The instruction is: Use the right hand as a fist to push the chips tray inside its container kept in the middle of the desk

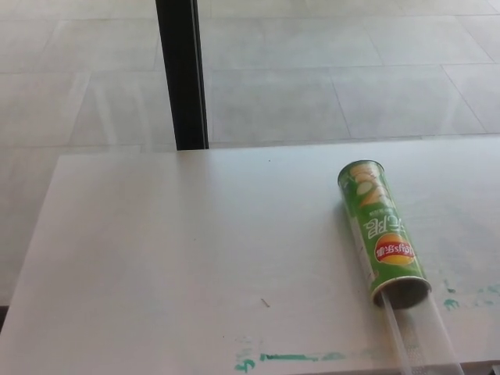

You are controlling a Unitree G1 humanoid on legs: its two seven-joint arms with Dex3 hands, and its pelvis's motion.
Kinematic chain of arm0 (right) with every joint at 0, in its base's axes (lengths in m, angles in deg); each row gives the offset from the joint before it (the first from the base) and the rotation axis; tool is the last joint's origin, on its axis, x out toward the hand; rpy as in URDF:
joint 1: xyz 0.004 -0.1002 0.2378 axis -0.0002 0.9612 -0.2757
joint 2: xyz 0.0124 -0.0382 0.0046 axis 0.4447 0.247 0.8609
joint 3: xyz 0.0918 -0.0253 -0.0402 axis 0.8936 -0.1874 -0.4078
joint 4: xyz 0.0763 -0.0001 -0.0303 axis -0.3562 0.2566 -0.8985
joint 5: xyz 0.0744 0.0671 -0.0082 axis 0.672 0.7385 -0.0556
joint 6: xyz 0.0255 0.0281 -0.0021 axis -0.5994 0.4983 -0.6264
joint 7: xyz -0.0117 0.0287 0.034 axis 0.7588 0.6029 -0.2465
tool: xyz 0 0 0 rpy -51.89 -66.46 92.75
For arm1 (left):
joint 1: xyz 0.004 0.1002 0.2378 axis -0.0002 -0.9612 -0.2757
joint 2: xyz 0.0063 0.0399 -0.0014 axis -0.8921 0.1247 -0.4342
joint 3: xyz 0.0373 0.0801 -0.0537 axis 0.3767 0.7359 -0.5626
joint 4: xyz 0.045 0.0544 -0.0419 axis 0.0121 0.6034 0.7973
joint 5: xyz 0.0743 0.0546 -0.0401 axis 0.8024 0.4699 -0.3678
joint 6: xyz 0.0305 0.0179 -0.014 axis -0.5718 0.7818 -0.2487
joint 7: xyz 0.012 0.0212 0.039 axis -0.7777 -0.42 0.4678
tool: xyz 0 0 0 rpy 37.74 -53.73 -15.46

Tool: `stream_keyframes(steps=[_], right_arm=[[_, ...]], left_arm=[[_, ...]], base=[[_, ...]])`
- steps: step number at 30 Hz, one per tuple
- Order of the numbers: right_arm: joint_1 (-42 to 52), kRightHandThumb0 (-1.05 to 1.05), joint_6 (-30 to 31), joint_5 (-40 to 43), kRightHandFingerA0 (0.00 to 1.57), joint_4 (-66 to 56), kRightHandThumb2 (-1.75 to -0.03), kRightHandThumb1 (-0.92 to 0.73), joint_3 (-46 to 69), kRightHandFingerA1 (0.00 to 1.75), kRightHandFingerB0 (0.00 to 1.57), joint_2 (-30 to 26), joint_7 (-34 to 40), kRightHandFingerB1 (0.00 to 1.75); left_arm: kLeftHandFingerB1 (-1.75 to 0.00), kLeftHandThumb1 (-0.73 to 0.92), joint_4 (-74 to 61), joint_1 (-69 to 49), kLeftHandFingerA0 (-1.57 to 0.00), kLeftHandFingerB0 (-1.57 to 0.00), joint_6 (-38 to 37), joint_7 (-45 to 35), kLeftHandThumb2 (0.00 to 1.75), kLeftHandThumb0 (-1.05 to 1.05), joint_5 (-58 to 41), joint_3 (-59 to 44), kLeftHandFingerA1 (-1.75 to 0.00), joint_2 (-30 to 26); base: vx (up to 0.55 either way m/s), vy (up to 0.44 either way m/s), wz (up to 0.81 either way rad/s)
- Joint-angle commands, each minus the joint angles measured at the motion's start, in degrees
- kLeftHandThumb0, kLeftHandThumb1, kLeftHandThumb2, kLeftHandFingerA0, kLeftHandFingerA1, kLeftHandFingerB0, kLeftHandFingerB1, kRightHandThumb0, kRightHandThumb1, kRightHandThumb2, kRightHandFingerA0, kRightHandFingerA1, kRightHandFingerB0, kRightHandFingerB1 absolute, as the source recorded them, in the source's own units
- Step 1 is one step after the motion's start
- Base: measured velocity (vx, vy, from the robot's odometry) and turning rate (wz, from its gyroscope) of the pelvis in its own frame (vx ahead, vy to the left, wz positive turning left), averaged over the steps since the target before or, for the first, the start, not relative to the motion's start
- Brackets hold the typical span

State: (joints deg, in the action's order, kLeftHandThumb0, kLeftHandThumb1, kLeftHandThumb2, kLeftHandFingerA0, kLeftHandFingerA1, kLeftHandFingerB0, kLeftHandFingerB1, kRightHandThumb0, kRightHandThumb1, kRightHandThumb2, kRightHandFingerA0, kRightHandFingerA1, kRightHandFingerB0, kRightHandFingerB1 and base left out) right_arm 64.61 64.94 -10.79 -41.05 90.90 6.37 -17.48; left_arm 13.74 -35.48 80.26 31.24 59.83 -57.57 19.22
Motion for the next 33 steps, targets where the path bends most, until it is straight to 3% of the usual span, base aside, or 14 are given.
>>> stream_keyframes(steps=[1,4,6,8,14,16,18,23,24,26,29,30,31,33], right_arm=[[18.7,-0.71,4.7,6.1,0.85,-19.4,-0.67,-0.91,-11.4,1.05,0.53,-4.4,-16.5,0.44],[23.2,-0.71,2.2,7.2,0.83,-19.1,-0.67,-0.89,-12.1,1.04,0.5,-7.1,-21.8,0.44],[27.3,-0.74,4.0,7.4,0.83,-21.3,-0.66,-0.88,-12.4,1.02,0.52,-8.5,-22.6,0.43],[28.9,-0.71,1.8,6.0,0.84,-20.6,-0.67,-0.9,-12.8,1.0,0.52,-10.1,-24.5,0.43],[32.3,-0.69,-4.7,1.7,0.87,-15.9,-0.66,-0.89,-13.6,1.0,0.54,-14.0,-28.9,0.46],[33.8,-0.65,-6.2,-0.1,0.88,-16.0,-0.66,-0.9,-13.1,0.97,0.53,-16.0,-30.1,0.48],[35.7,-0.66,-8.9,-2.0,0.89,-15.4,-0.66,-0.88,-13.1,0.97,0.53,-17.8,-31.6,0.5],[38.6,-0.72,-14.0,-8.9,0.88,-13.8,-0.66,-0.89,-12.8,0.99,0.56,-20.7,-30.9,0.48],[38.8,-0.7,-15.6,-11.4,0.87,-13.1,-0.66,-0.89,-12.7,1.0,0.56,-21.5,-30.1,0.47],[38.5,-0.66,-20.6,-21.1,0.87,-10.7,-0.66,-0.87,-12.3,0.92,0.56,-23.9,-27.5,0.48],[36.7,-0.64,-25.9,-28.2,0.88,-7.4,-0.65,-0.84,-13.6,0.98,0.59,-24.9,-24.2,0.51],[37.0,-0.67,-25.4,-32.5,0.84,-8.0,-0.66,-0.88,-13.5,0.98,0.57,-26.0,-23.0,0.48],[36.2,-0.67,-26.2,-33.5,0.83,-6.9,-0.66,-0.87,-14.4,1.06,0.59,-26.4,-22.6,0.5],[35.2,-0.67,-27.7,-36.4,0.86,-5.4,-0.67,-0.85,-15.4,1.18,0.61,-26.1,-20.3,0.52]], left_arm=[[-1.11,0.45,0.2,-0.9,-1.29,-0.41,-2.6,-1.5,1.31,-1.05,-1.1,0.5,-1.66,-2.4],[-0.97,0.45,0.8,-0.5,-0.98,-0.18,-1.7,-0.8,1.32,-1.05,-1.1,0.5,-1.5,-2.6],[-1.09,0.47,0.7,-0.4,-1.17,-0.35,-2.1,-1.6,1.32,-1.05,-1.8,-0.1,-1.6,-2.3],[-0.95,0.48,0.9,-0.2,-1.02,-0.11,-2.1,-1.5,1.33,-1.05,-1.6,0.1,-1.52,-2.3],[-0.86,0.48,0.8,-0.4,-1.22,-0.18,-2.2,-0.6,1.27,-0.77,-0.7,1.1,-1.48,-2.6],[-1.07,0.6,0.6,-0.5,-1.38,-0.35,-2.0,-0.3,1.4,-1.02,-0.9,1.0,-1.69,-2.5],[-0.88,0.6,1.2,-0.2,-1.08,-0.01,-1.7,-0.3,1.41,-1.04,0.1,1.9,-1.54,-2.8],[-0.83,0.55,1.4,-0.3,-0.93,0.0,-1.6,-0.3,1.36,-0.98,-0.2,2.0,-1.42,-2.8],[-0.9,0.47,1.4,-0.3,-1.24,-0.18,-1.6,-0.6,1.29,-0.89,-0.8,1.6,-1.55,-2.7],[-0.94,0.47,1.2,-0.2,-1.35,-0.26,-1.0,-0.8,1.28,-0.85,-1.7,1.0,-1.58,-2.6],[-0.83,0.52,1.6,-0.2,-1.14,-0.09,-1.3,0.2,1.31,-0.84,-0.4,2.1,-1.47,-2.7],[-1.31,0.92,1.6,-0.1,-0.63,-0.3,-1.4,0.3,0.87,-1.05,-0.2,2.3,-1.74,-2.7],[-0.79,0.56,1.8,-0.2,-1.09,-0.04,-1.6,0.0,1.34,-0.81,0.6,3.1,-1.43,-2.9],[-0.8,0.54,1.7,-0.2,-1.16,-0.09,-1.5,0.3,1.32,-0.76,0.5,3.1,-1.44,-2.8]], base=[[0.0,0.0,0.0],[0.0,0.0,0.0],[0.0,0.0,0.0],[0.0,0.0,0.0],[0.0,0.0,0.0],[0.0,0.0,0.0],[0.0,0.0,0.0],[0.0,0.0,0.0],[0.0,0.0,0.0],[0.0,0.0,0.0],[0.0,0.0,0.0],[0.0,0.0,0.0],[0.0,0.0,0.0],[0.0,0.0,0.0]])
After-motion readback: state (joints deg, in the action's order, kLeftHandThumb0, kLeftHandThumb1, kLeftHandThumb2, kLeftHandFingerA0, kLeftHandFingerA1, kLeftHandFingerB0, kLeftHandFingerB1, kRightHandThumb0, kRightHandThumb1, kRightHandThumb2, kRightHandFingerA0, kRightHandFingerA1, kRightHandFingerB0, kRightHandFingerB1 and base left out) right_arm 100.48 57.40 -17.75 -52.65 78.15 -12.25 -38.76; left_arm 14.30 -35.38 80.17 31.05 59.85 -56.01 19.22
